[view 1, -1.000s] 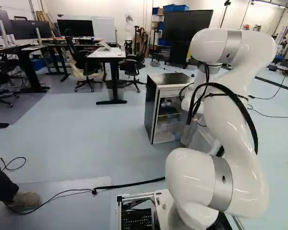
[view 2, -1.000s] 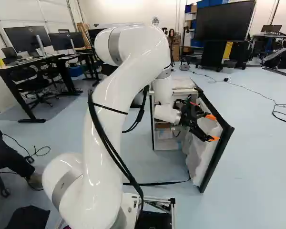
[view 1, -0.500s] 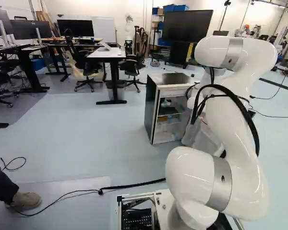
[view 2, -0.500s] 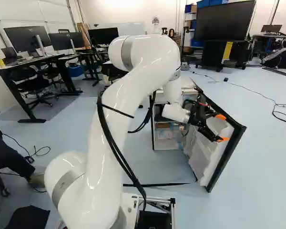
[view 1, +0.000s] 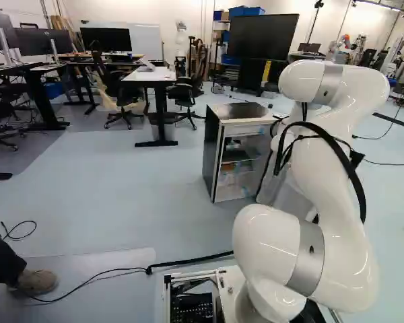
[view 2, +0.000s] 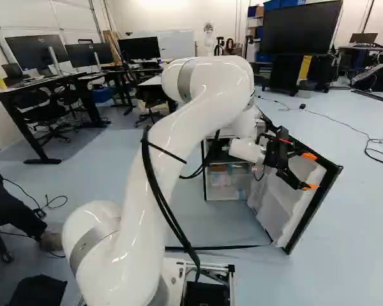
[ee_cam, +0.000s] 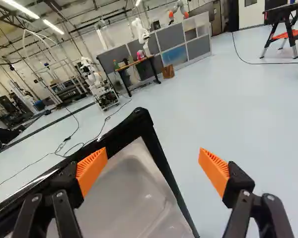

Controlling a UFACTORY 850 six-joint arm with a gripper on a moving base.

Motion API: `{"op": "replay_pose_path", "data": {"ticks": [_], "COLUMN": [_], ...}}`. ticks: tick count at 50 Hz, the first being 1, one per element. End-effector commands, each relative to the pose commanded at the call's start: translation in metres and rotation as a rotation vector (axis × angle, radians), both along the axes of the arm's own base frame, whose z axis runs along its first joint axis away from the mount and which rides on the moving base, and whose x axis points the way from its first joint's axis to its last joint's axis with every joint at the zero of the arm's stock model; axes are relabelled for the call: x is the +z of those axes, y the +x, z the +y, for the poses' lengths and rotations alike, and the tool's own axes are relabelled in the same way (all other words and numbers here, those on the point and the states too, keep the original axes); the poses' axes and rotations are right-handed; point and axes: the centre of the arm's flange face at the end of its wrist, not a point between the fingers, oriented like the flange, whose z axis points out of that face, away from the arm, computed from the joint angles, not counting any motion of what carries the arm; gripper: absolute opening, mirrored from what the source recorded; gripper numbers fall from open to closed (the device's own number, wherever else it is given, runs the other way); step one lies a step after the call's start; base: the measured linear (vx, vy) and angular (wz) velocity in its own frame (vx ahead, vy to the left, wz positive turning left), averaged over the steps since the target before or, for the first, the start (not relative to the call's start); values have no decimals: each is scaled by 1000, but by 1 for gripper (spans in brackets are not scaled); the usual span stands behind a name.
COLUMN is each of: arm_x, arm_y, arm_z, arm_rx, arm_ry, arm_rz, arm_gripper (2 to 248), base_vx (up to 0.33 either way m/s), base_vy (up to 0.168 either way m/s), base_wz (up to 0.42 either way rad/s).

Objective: Open the fridge door

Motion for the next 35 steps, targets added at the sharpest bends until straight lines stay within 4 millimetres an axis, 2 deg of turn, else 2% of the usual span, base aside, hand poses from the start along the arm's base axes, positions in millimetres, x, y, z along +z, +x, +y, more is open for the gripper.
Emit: {"op": "replay_pose_path", "data": {"ticks": [7, 16, 35], "arm_x": [-1, -1, 4], "arm_y": [2, 3, -6], "arm_z": [-12, -14, 17], "arm_rx": [-13, -16, 70], "arm_ry": [-8, -10, 1], "arm_rz": [-11, -14, 35], "arm_gripper": [247, 247, 247], "base_vx": [0, 0, 0], "base_vy": [0, 0, 0], "base_wz": [0, 0, 0]}}
